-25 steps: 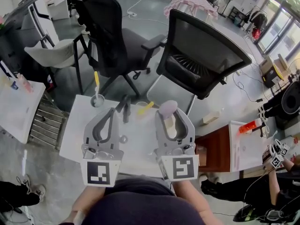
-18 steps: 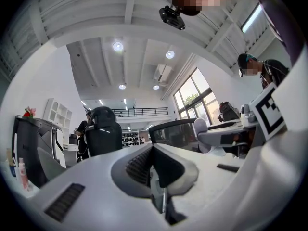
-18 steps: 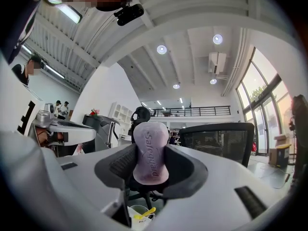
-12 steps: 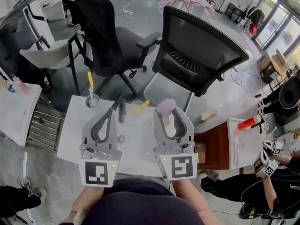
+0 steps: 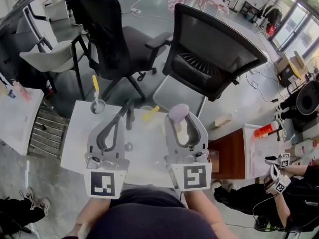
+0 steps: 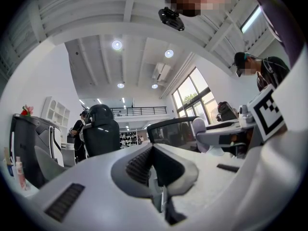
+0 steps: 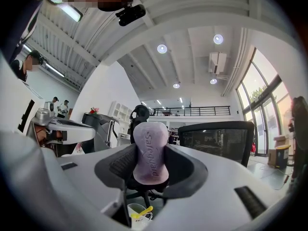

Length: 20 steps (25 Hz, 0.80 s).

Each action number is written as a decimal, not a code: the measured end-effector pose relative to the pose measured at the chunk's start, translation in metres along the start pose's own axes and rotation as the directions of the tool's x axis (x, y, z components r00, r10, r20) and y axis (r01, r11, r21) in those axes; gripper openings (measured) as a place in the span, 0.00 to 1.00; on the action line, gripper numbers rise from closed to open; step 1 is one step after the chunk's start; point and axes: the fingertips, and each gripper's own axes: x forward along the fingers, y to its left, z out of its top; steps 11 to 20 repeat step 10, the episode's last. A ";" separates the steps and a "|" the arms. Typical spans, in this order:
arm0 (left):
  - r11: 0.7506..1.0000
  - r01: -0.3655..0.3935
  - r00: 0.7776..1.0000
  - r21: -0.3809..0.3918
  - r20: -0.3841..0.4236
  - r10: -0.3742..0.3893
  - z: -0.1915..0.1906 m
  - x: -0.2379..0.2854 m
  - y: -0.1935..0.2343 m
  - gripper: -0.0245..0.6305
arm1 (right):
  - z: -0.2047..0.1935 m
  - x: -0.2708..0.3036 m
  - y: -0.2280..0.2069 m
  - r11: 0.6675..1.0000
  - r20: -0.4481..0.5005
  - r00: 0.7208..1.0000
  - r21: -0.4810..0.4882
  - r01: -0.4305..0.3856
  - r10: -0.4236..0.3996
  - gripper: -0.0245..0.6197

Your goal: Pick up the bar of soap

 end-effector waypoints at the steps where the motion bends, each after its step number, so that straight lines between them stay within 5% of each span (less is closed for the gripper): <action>1: 1.000 0.000 1.000 -0.003 -0.001 0.000 0.000 0.001 0.000 0.04 | 0.000 0.001 0.000 1.000 -0.001 1.000 -0.001 0.000 0.000 0.34; 20: 1.000 0.018 1.000 -0.005 -0.002 -0.018 -0.007 0.012 -0.001 0.04 | -0.009 0.007 -0.007 1.000 -0.016 1.000 -0.011 0.012 -0.012 0.34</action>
